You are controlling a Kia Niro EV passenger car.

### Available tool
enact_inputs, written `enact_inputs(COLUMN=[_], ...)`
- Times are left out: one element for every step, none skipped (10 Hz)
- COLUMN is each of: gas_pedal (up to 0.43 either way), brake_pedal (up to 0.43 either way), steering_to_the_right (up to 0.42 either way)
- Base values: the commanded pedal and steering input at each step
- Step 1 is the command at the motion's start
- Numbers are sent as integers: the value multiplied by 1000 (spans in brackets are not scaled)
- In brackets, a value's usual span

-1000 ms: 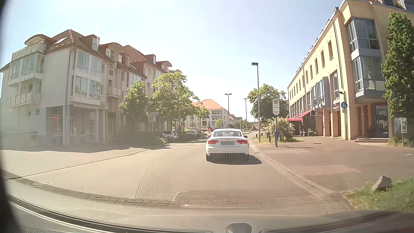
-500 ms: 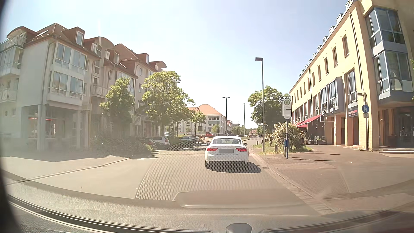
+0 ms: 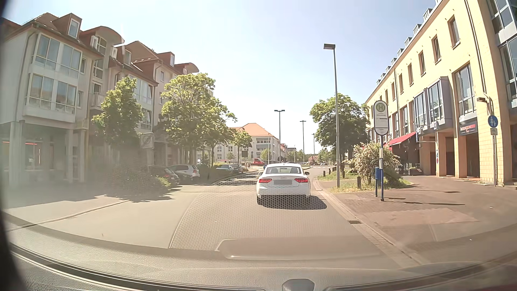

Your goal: Follow the waypoints while adhering to traffic rules and regulations

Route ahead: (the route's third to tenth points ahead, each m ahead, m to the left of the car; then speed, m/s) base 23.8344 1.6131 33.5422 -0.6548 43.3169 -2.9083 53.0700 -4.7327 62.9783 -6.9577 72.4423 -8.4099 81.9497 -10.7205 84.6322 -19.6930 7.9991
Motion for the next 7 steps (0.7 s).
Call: enact_inputs(gas_pedal=[0, 0, 0, 0, 0, 0, 0], brake_pedal=[24, 30, 30, 24, 30, 24, 24], steering_to_the_right=[13, 15, 16, 18, 18, 19, 18])
